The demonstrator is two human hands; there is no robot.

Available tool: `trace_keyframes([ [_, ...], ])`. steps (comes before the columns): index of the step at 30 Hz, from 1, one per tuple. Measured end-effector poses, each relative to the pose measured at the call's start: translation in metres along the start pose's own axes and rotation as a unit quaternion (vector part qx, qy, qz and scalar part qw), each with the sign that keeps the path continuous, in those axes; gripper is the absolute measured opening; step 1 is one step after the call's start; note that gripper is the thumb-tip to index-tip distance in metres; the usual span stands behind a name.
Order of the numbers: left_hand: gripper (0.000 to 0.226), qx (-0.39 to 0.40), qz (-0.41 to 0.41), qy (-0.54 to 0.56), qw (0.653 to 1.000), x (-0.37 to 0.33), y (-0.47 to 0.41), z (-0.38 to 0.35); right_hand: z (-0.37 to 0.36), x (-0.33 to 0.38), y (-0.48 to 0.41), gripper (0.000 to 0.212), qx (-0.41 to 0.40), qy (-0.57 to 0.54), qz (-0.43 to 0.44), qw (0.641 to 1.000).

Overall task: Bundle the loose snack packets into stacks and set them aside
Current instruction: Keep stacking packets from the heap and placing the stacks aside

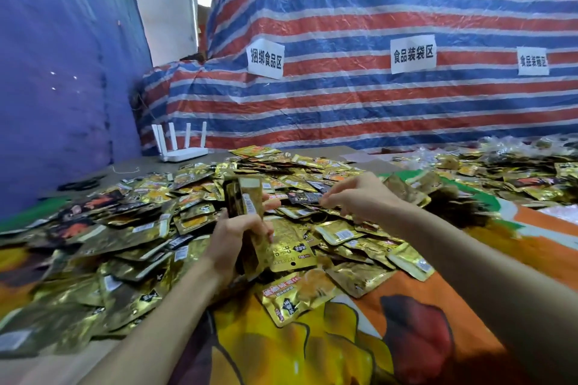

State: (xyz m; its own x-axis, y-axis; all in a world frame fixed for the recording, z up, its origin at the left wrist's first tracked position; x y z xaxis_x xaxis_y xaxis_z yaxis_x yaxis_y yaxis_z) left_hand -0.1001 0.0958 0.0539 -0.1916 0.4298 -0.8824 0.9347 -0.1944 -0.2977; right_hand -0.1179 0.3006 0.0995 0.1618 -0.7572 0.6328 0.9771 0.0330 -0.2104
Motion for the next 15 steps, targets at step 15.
trace_keyframes([
  [15,0.048,0.017,0.055,0.320,0.946,-0.001,-0.013,0.011,-0.115,0.029,-0.023,0.002,0.175,-0.420,-0.006,0.891],
])
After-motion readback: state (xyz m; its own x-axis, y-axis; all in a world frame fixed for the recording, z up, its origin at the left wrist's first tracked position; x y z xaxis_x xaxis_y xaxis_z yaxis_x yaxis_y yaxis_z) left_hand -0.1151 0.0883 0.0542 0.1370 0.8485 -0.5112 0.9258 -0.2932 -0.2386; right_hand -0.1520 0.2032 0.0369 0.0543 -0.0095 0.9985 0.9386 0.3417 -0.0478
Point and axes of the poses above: each hand's wrist, its own y-axis away from the middle knuckle, its own z-axis out of the back of the hand, x = y × z, the point moved 10 cm from there along -y, towards the middle knuckle, and after that the axes turned 13 degrees about y, right-handed, at the moved point
